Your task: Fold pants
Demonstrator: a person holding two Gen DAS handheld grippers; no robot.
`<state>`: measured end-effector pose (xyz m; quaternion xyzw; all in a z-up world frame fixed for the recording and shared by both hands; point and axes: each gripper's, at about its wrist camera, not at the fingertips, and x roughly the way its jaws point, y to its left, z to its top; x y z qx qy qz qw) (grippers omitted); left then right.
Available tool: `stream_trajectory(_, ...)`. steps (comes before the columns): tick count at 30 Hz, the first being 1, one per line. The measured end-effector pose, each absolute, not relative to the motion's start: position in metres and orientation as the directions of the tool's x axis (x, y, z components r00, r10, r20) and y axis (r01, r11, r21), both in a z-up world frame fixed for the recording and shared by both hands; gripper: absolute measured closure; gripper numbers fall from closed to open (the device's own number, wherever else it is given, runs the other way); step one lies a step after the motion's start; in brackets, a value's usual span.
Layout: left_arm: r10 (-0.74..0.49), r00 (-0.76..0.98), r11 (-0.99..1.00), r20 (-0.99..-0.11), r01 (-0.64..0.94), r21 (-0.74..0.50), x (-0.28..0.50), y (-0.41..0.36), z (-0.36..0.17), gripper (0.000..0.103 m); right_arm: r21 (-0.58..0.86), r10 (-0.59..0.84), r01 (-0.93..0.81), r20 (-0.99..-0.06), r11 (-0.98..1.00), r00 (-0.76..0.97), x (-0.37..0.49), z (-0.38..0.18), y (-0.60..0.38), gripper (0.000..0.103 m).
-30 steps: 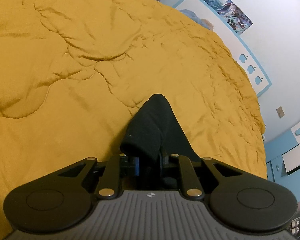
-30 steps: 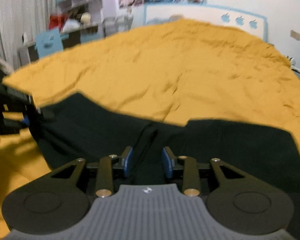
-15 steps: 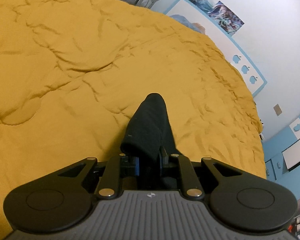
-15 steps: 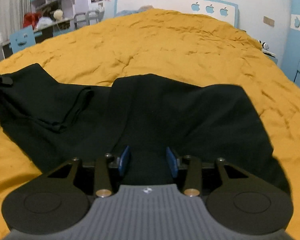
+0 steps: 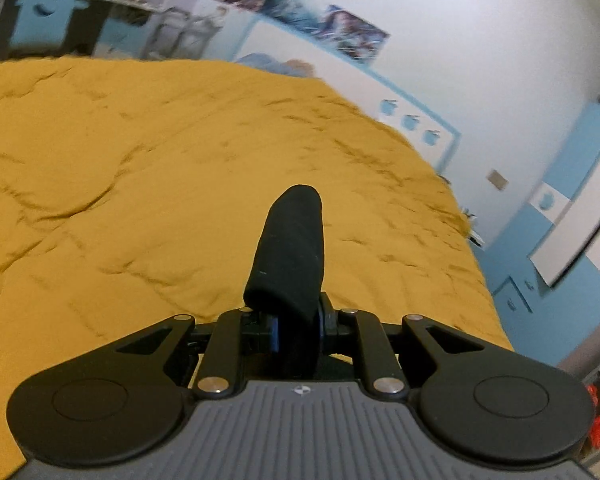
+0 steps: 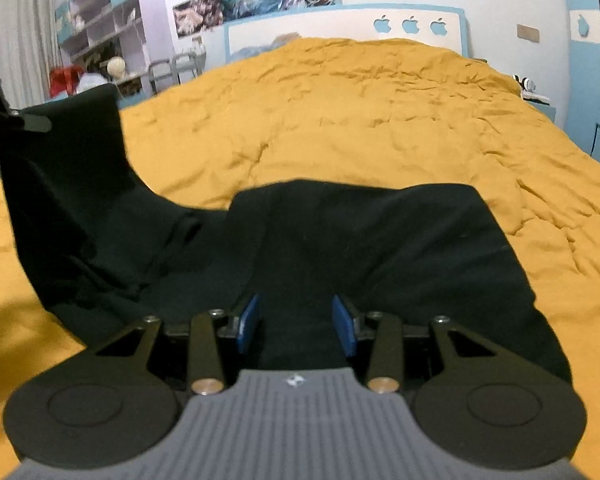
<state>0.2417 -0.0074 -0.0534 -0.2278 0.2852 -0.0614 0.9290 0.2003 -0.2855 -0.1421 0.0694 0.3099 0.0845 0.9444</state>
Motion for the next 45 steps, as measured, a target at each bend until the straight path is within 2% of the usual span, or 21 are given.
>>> stream_trajectory(6, -0.269, 0.846, 0.929, -0.460, 0.103, -0.354, 0.238, -0.058, -0.033, 0.085, 0.232, 0.209, -0.099, -0.517, 0.968, 0.830, 0.180, -0.117, -0.309, 0.065)
stream_trajectory(11, -0.321, 0.835, 0.943, -0.446, 0.238, -0.232, 0.230, -0.114, -0.030, 0.085, 0.347, 0.240, -0.058, -0.511, 0.936, 0.825, 0.183, -0.101, -0.339, 0.065)
stream_trajectory(14, -0.361, 0.819, 0.933, -0.447, 0.311, -0.182, 0.223, -0.143, -0.033, 0.085, 0.350, 0.216, -0.032, -0.502, 0.936, 0.838, 0.184, -0.090, -0.354, 0.065)
stream_trajectory(18, -0.384, 0.801, 0.923, -0.460, 0.355, -0.152, 0.220, -0.171, -0.038, 0.086, 0.340, 0.170, 0.014, -0.503, 0.940, 0.847, 0.176, -0.085, -0.376, 0.065)
stream_trajectory(25, -0.385, 0.778, 0.913, -0.497, 0.401, -0.080, 0.217, -0.224, -0.055, 0.086, 0.339, 0.107, 0.117, -0.574, 0.933, 0.812, 0.161, -0.112, -0.411, 0.065)
stream_trajectory(31, -0.347, 0.752, 0.891, -0.560, 0.450, 0.052, 0.209, -0.277, -0.086, 0.086, 0.390, 0.044, 0.217, -0.561, 0.895, 0.827, 0.143, -0.120, -0.444, 0.065)
stream_trajectory(33, -0.322, 0.729, 0.873, -0.603, 0.476, 0.109, 0.207, -0.294, -0.100, 0.083, 0.408, 0.033, 0.243, -0.562, 0.880, 0.827, 0.137, -0.122, -0.455, 0.065)
stream_trajectory(34, -0.310, 0.709, 0.857, -0.634, 0.497, 0.137, 0.206, -0.304, -0.109, 0.076, 0.418, 0.029, 0.254, -0.563, 0.872, 0.826, 0.138, -0.123, -0.462, 0.065)
stream_trajectory(35, -0.303, 0.686, 0.838, -0.662, 0.522, 0.158, 0.205, -0.310, -0.117, 0.064, 0.428, 0.028, 0.264, -0.565, 0.865, 0.825, 0.136, -0.124, -0.467, 0.065)
stream_trajectory(37, -0.286, 0.654, 0.801, -0.700, 0.564, 0.200, 0.199, -0.322, -0.132, 0.050, 0.449, 0.030, 0.278, -0.567, 0.849, 0.823, 0.132, -0.127, -0.475, 0.065)
stream_trajectory(39, -0.279, 0.667, 0.781, -0.691, 0.576, 0.241, 0.187, -0.325, -0.137, 0.048, 0.464, 0.031, 0.286, -0.566, 0.838, 0.824, 0.131, -0.128, -0.480, 0.065)
stream_trajectory(42, -0.343, 0.628, 0.770, -0.698, 0.614, 0.174, 0.175, -0.309, -0.126, 0.042, 0.481, 0.036, 0.292, -0.563, 0.827, 0.825, 0.130, -0.129, -0.482, 0.064)
stream_trajectory(45, -0.500, 0.545, 0.739, -0.674, 0.674, -0.003, 0.162, -0.276, -0.103, 0.039, 0.488, 0.044, 0.284, -0.558, 0.825, 0.829, 0.132, -0.127, -0.480, 0.064)
